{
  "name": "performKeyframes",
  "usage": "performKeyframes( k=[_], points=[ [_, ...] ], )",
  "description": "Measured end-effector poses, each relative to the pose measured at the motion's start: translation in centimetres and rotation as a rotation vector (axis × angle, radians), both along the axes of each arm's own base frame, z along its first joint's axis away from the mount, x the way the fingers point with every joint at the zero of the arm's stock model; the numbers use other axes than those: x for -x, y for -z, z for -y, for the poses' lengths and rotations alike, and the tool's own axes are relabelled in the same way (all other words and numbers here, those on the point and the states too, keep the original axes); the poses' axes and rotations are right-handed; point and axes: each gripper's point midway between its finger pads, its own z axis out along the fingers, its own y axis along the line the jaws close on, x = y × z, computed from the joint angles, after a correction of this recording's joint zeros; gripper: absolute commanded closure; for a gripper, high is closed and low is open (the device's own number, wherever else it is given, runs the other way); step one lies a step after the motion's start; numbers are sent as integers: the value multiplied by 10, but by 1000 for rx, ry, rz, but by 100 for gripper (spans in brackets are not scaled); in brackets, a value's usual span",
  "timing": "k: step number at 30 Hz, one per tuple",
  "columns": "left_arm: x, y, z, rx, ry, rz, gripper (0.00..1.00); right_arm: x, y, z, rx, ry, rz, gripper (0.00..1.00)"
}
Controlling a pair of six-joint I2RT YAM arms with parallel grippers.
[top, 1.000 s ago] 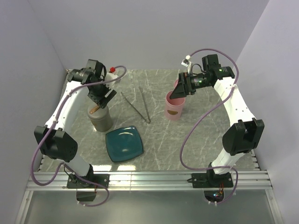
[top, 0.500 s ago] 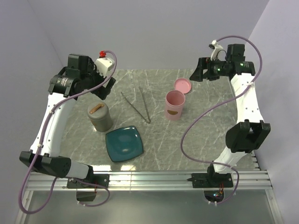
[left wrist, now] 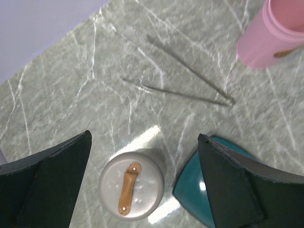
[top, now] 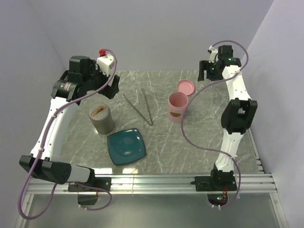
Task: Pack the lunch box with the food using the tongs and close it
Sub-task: Close the box lid on the packing box.
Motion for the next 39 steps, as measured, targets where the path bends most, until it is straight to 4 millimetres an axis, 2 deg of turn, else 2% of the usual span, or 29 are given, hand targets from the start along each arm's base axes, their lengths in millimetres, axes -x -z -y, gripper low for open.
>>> performKeyframes(
  k=[4,7,16,20,24,28,34,39],
  points=[
    [-5,-8,4,53,-22,27,1,-14,44,6,18,30,-69,25],
    [-6,-6,5,90,-54,25,1,-19,65,7,16,40,-98,29],
    [-4,7,9,139,-66,0,1,-37,76,-6,-4,32,-59,35],
    [-3,12,10,145,-66,-16,0,-41,90,-17,11,21,-72,41],
    [-2,12,11,155,-69,-21,1,-43,110,-29,46,18,-98,42],
    [-1,10,13,163,-64,-20,1,-44,123,-32,95,28,-114,43],
    [0,10,14,167,-58,-20,1,-50,130,-28,136,55,-112,46],
    [-2,8,14,171,-57,-4,1,-53,148,-27,142,63,-135,46]
  ],
)
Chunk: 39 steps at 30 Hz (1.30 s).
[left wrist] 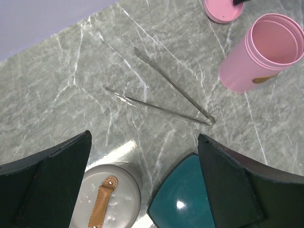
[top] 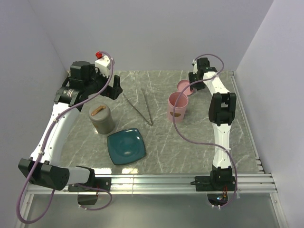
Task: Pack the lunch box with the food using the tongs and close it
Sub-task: Close the box lid on the packing box.
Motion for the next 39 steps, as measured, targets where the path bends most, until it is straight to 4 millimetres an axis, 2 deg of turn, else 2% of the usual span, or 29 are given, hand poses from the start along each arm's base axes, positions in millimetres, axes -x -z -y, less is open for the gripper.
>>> performKeyframes(
  k=[6,9,10,11,20,23,25,28,30,32,34,36,39],
  points=[
    [7,-4,-4,9,-14,75,1,0,11,-1,-7,2,-17,65],
    [11,-18,-8,16,-30,136,1,-3,10,-2,-13,5,-7,84],
    [11,-23,-9,19,-33,155,1,-3,9,-2,-15,10,-5,97],
    [10,-27,-9,21,-36,168,1,-4,9,-2,-17,11,0,100],
    [10,-27,-6,42,-27,159,1,-5,5,3,-72,13,6,100],
    [11,-26,-4,51,-25,152,1,-4,-6,20,-125,36,15,100],
    [12,-27,-3,59,-20,148,1,-5,-25,37,-183,62,46,100],
    [14,-32,0,81,-14,145,1,3,-68,59,-282,91,111,100],
    [15,-38,1,101,-6,153,1,12,-109,73,-346,98,173,100],
    [18,-46,4,130,12,167,1,20,-156,77,-407,70,257,100],
    [24,-56,9,171,44,186,1,30,-200,69,-473,9,333,100],
    [33,-66,16,217,94,225,1,47,-236,50,-565,-77,391,100],
    [59,-77,30,299,199,273,0,78,-268,16,-745,-201,396,100]
  ],
)
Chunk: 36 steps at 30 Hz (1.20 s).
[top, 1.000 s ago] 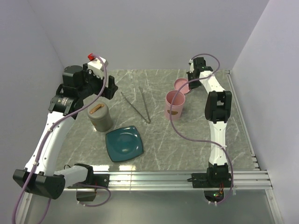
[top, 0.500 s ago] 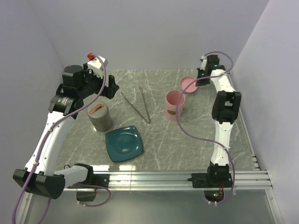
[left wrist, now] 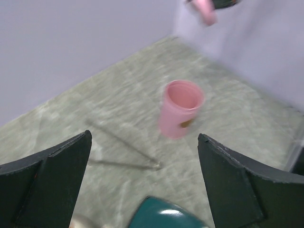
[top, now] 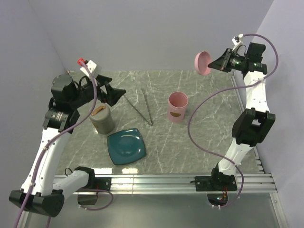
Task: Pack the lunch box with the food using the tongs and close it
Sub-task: Close the box lid on the packing box.
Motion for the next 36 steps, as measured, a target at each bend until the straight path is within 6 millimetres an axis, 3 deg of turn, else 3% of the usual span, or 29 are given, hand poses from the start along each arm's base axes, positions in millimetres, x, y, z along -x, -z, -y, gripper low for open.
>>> performKeyframes(
  k=[3,6,10,14,19,24,28,31,36],
  points=[
    [19,-18,16,83,113,22,1,26,-10,-30,-139,-130,-12,100],
    [26,-35,30,184,211,11,2,54,-7,-63,-254,-250,-70,100],
    [31,-25,46,354,319,-115,1,96,-15,-116,-306,-420,-70,100],
    [30,-8,54,507,370,-264,1,139,-47,-160,-270,-575,67,100],
    [29,-19,68,620,430,-338,1,184,-86,-183,-262,-658,253,100],
    [37,-37,78,699,485,-343,2,203,-97,-209,-319,-704,269,100],
    [57,-46,98,708,588,-323,4,211,-101,-237,-401,-771,200,100],
    [71,-50,107,713,643,-317,13,211,-103,-248,-452,-786,159,100],
    [66,-57,106,760,620,-314,22,212,-106,-260,-486,-786,149,100]
  ],
)
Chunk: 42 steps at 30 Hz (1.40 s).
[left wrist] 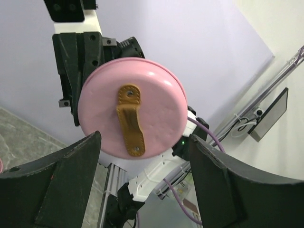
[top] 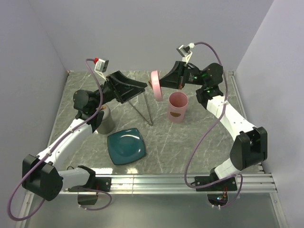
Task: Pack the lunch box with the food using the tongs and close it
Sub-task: Close the box lid on the packing box.
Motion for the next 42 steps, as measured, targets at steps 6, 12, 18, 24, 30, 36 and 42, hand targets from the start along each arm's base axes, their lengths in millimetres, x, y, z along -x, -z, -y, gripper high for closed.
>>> performKeyframes(
  k=[6,12,18,24,30,36,42],
  points=[
    [-1,-4,6,22,-1,-15,32,6,3,-15,3,-14,17,100],
    [-4,-9,8,36,-14,-25,46,5,5,-19,6,-5,24,100],
    [-7,-7,12,40,-21,-50,52,4,5,-21,5,6,19,100],
    [-6,-5,17,41,-11,-57,54,1,3,-21,-4,22,8,100],
    [-17,-9,17,43,-38,-72,56,-9,1,-22,-18,73,-14,100],
    [-37,-7,17,44,-89,-122,57,-27,5,-22,-16,162,-59,100],
    [-52,-8,17,54,-126,-146,59,-39,6,-22,-23,230,-85,100]
  ],
)
